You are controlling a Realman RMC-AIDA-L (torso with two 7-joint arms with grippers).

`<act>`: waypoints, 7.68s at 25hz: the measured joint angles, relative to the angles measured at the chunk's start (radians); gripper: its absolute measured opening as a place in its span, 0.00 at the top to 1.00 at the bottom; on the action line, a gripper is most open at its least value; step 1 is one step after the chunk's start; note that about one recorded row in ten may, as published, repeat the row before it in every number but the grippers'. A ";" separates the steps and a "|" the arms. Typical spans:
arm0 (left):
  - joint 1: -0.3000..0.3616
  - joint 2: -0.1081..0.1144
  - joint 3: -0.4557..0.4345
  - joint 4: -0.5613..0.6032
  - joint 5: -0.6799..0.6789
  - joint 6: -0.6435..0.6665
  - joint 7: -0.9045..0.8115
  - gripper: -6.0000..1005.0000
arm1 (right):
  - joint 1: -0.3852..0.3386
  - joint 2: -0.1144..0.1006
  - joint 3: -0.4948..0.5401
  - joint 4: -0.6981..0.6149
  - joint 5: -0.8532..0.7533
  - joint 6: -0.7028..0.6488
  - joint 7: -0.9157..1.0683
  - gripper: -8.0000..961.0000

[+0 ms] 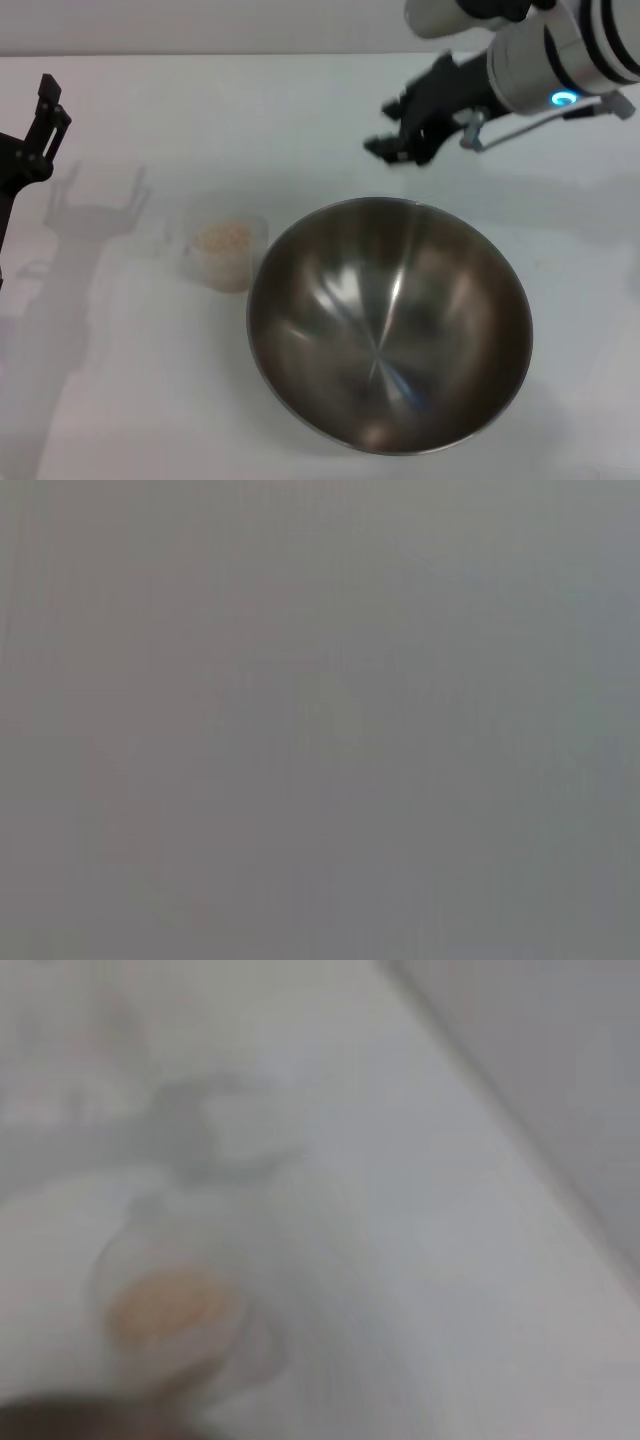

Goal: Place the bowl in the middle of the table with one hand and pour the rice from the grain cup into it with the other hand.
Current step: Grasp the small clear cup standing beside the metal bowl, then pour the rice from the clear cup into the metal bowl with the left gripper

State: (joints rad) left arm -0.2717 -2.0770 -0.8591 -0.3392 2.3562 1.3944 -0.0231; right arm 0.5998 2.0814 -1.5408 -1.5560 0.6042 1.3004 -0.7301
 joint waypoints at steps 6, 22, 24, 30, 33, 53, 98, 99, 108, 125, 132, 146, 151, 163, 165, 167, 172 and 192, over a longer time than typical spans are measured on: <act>0.001 0.000 -0.002 0.000 0.000 0.006 0.000 0.23 | -0.161 0.003 -0.132 -0.083 -0.116 -0.364 -0.009 0.55; -0.001 0.002 -0.003 0.010 0.000 0.006 0.000 0.24 | -0.406 0.008 -0.499 0.457 -0.139 -2.149 0.162 0.55; 0.001 0.002 -0.003 0.010 0.000 0.006 0.000 0.24 | -0.388 0.008 -0.510 0.551 -0.138 -2.273 0.236 0.55; 0.011 0.002 0.004 0.009 0.002 0.006 0.000 0.24 | -0.272 0.001 -0.489 1.062 -0.093 -2.650 0.718 0.55; 0.033 0.000 0.015 0.007 0.006 0.014 0.000 0.24 | -0.250 0.001 -0.467 1.157 -0.072 -2.674 0.791 0.55; 0.142 0.002 0.318 0.031 0.008 0.048 0.000 0.25 | -0.180 -0.004 -0.339 1.357 -0.060 -2.637 0.839 0.55; -0.021 0.000 0.274 0.040 0.000 -0.288 0.011 0.28 | -0.149 -0.008 -0.327 1.375 -0.060 -2.607 0.839 0.56; -0.018 0.000 0.274 0.037 0.000 -0.288 0.010 0.28 | -0.149 -0.008 -0.327 1.375 -0.060 -2.606 0.839 0.56; -0.008 -0.002 0.282 0.029 0.000 -0.282 0.010 0.45 | -0.147 -0.008 -0.327 1.375 -0.060 -2.603 0.839 0.55; -0.024 -0.002 0.274 0.014 0.002 -0.223 0.021 0.94 | -0.147 -0.009 -0.327 1.387 -0.060 -2.602 0.831 0.55; -0.043 -0.002 0.275 -0.004 0.006 -0.018 0.291 0.97 | -0.144 -0.011 -0.324 1.390 -0.060 -2.608 0.830 0.55; -0.110 -0.002 0.295 -0.022 0.253 0.154 1.017 0.97 | -0.135 -0.009 -0.316 1.382 -0.061 -2.601 0.752 0.55; -0.120 -0.003 0.306 -0.023 0.324 0.129 1.278 0.97 | -0.135 -0.008 -0.316 1.381 -0.061 -2.601 0.752 0.55; -0.136 -0.002 0.307 -0.013 0.392 0.102 1.714 0.97 | -0.125 -0.010 -0.316 1.389 -0.060 -2.572 0.752 0.55; -0.137 0.000 0.307 -0.014 0.399 0.107 1.742 0.97 | -0.124 -0.010 -0.315 1.389 -0.060 -2.571 0.751 0.55; -0.138 0.001 0.303 -0.013 0.412 0.108 1.760 0.97 | -0.124 -0.011 -0.315 1.389 -0.060 -2.571 0.751 0.55; -0.140 0.003 0.301 -0.009 0.433 0.109 1.804 0.97 | -0.123 -0.011 -0.315 1.389 -0.060 -2.568 0.734 0.55; -0.132 0.002 0.305 -0.007 0.437 0.105 1.854 0.97 | -0.130 -0.007 -0.301 1.389 -0.060 -2.562 0.702 0.56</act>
State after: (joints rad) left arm -0.4034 -2.0754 -0.5537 -0.3460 2.7935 1.4991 1.8307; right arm 0.4695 2.0739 -1.8416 -0.1671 0.5446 -1.2616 -0.0276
